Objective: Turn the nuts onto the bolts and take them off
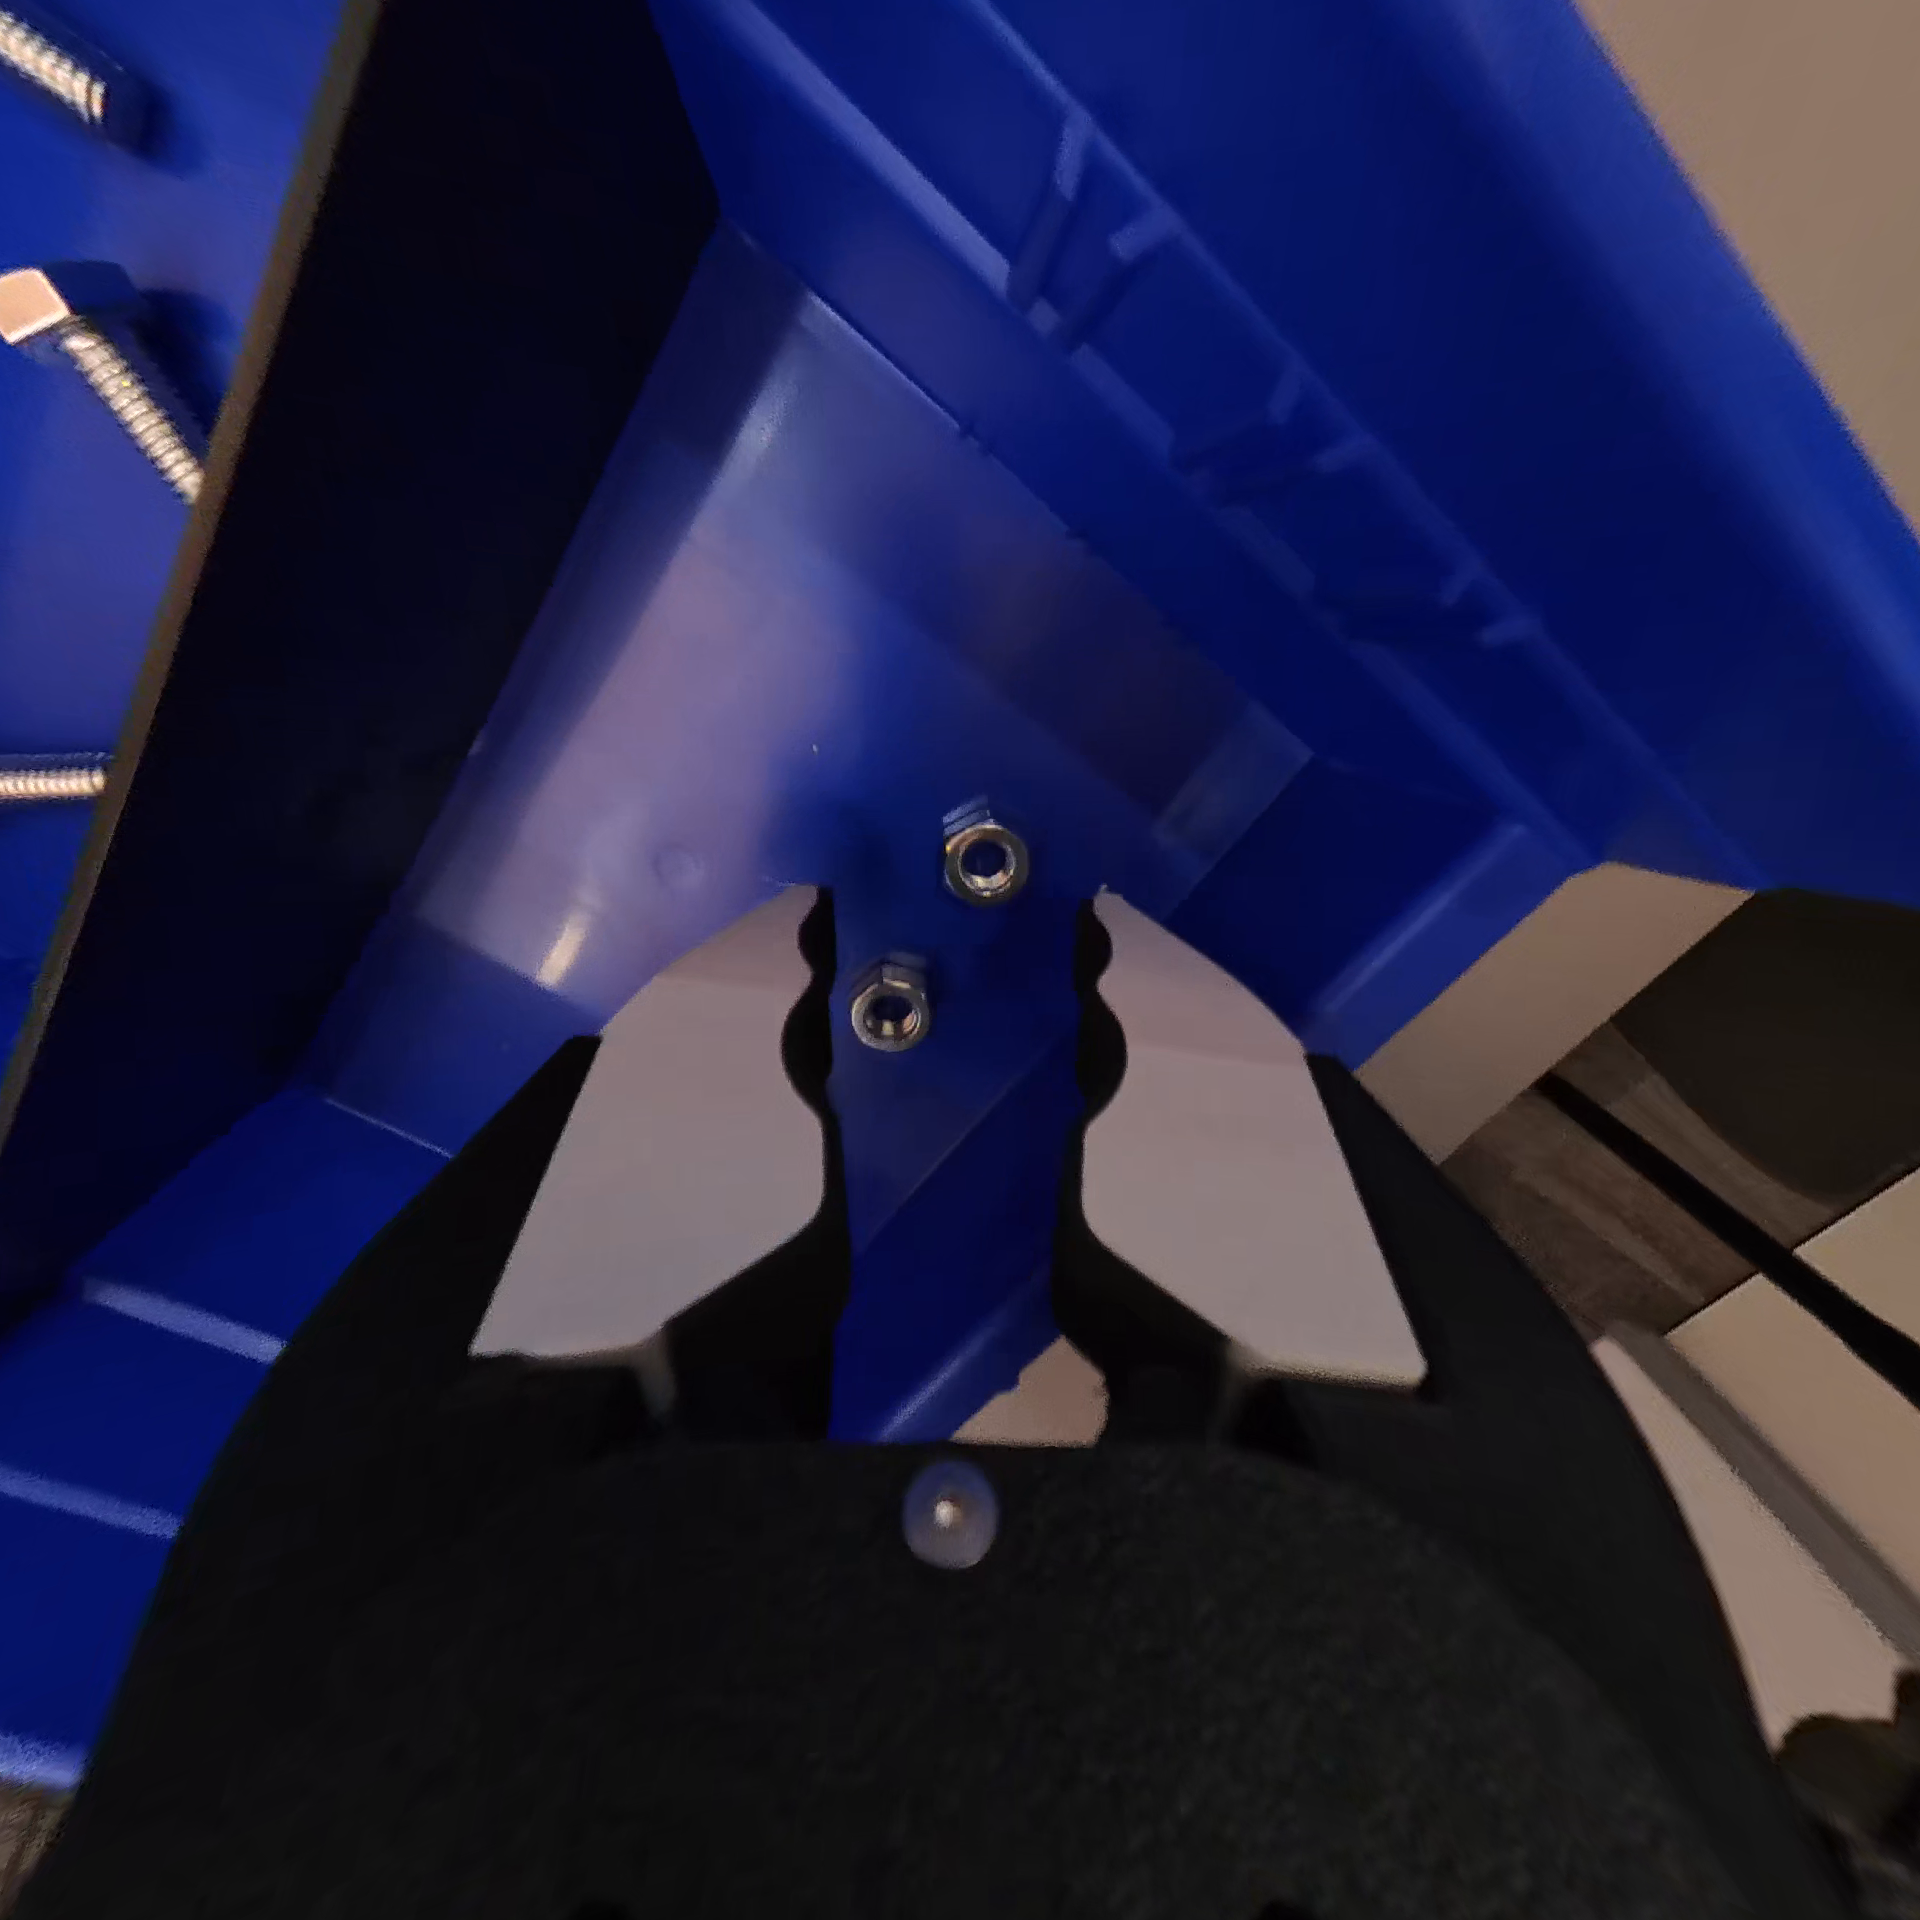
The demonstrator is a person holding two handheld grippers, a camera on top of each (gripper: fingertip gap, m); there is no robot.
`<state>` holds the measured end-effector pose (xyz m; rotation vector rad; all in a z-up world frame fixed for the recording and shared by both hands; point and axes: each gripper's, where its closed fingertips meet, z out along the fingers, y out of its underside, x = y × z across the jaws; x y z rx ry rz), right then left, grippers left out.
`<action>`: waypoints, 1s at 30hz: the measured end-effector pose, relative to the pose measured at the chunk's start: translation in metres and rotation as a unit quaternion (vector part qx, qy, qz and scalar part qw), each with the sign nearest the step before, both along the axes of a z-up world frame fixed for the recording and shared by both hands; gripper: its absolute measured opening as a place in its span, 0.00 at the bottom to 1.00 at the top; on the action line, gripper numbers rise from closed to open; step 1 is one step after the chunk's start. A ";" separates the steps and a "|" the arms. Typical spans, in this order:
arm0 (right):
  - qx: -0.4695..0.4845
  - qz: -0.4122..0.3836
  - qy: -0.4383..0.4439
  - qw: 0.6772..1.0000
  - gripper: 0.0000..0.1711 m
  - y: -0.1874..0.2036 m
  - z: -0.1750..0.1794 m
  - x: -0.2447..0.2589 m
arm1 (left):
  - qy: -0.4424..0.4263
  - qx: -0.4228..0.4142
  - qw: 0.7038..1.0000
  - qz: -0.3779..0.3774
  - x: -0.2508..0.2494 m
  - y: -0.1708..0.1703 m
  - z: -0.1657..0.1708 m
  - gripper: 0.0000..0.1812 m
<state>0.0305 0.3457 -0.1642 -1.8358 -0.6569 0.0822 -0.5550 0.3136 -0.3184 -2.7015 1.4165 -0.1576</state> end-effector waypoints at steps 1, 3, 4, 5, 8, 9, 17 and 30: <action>0.000 0.002 -0.001 1.000 0.85 0.001 0.000 -0.001 | 0.005 -0.001 1.000 -0.011 -0.002 -0.001 0.000 0.24; 0.001 0.005 -0.002 1.000 0.85 0.002 0.001 -0.004 | 0.014 -0.004 0.999 -0.038 -0.004 -0.002 0.001 0.22; 0.001 0.006 -0.004 1.000 0.85 0.002 0.001 -0.005 | 0.015 -0.005 0.998 -0.054 -0.004 -0.003 0.001 0.22; 0.001 0.008 -0.005 1.000 0.85 0.002 0.001 -0.007 | 0.015 -0.005 0.998 -0.067 -0.004 -0.002 0.001 0.21; 0.000 0.010 -0.009 1.000 0.85 0.002 0.002 -0.010 | 0.011 -0.007 0.994 -0.108 -0.002 -0.001 0.001 0.17; 0.001 0.009 -0.010 1.000 0.85 0.002 0.002 -0.011 | 0.011 -0.010 0.993 -0.121 -0.002 0.000 0.000 0.16; 0.001 0.004 -0.018 1.000 0.85 0.003 0.007 -0.013 | 0.026 -0.042 0.981 -0.185 0.001 -0.005 -0.011 0.16; 0.000 0.011 -0.021 1.000 0.85 0.004 0.006 -0.022 | 0.016 -0.013 0.981 -0.192 0.006 -0.003 -0.016 0.11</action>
